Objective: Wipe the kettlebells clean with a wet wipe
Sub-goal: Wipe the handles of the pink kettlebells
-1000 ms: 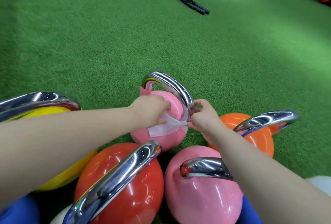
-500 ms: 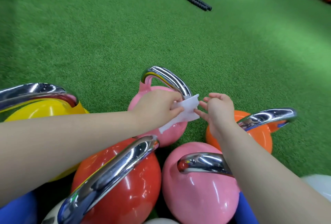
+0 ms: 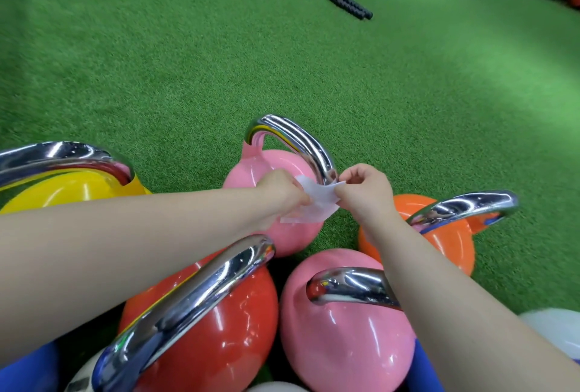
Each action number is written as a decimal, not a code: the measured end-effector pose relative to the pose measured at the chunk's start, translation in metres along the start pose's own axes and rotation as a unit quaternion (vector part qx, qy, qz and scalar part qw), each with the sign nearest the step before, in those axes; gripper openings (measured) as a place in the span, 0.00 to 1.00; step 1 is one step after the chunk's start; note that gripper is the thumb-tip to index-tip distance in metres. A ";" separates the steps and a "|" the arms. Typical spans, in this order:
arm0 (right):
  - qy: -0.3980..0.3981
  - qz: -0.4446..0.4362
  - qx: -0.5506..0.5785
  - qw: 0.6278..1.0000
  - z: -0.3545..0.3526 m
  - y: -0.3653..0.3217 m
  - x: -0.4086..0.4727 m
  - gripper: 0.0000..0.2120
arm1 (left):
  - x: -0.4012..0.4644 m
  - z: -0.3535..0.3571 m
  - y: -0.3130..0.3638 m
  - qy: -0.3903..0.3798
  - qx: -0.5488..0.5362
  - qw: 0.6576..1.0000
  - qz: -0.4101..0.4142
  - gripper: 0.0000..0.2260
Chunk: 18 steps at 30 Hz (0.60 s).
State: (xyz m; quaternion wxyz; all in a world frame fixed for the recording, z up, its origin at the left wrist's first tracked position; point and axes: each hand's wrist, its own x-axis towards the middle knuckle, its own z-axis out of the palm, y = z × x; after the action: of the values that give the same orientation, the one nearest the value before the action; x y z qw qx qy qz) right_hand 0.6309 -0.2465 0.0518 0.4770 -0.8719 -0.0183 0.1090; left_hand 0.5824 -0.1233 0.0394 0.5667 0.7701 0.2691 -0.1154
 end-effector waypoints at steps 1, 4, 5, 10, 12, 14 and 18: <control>-0.003 0.006 -0.001 1.000 0.000 0.000 0.001 0.12 | -0.001 0.000 0.001 -0.030 -0.010 0.999 -0.023 0.04; -0.002 0.009 0.000 1.000 0.000 0.002 0.002 0.12 | -0.001 0.000 -0.002 -0.098 -0.007 0.995 -0.025 0.06; 0.001 0.008 -0.002 1.000 0.000 0.002 0.003 0.12 | 0.001 0.001 -0.003 -0.102 0.015 0.995 -0.006 0.07; 0.010 0.068 -0.025 0.997 0.003 0.009 0.009 0.12 | -0.003 -0.003 -0.006 -0.148 0.065 0.986 0.031 0.07; -0.009 0.095 -0.058 0.994 0.002 0.007 0.008 0.10 | -0.004 -0.003 -0.010 -0.155 0.044 0.986 0.044 0.09; -0.041 0.130 -0.036 0.990 0.000 0.004 0.005 0.12 | -0.003 -0.003 -0.011 -0.132 0.001 0.990 0.057 0.08; -0.006 0.078 -0.038 0.996 -0.003 0.000 0.001 0.12 | 0.003 -0.009 -0.003 -0.073 -0.096 0.989 0.080 0.06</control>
State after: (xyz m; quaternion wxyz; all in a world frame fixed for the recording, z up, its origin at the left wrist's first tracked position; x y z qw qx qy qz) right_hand 0.6324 -0.2486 0.0529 0.4336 -0.8874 0.0424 0.1506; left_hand 0.5820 -0.1136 0.0380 0.6638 0.7205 0.1741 -0.0993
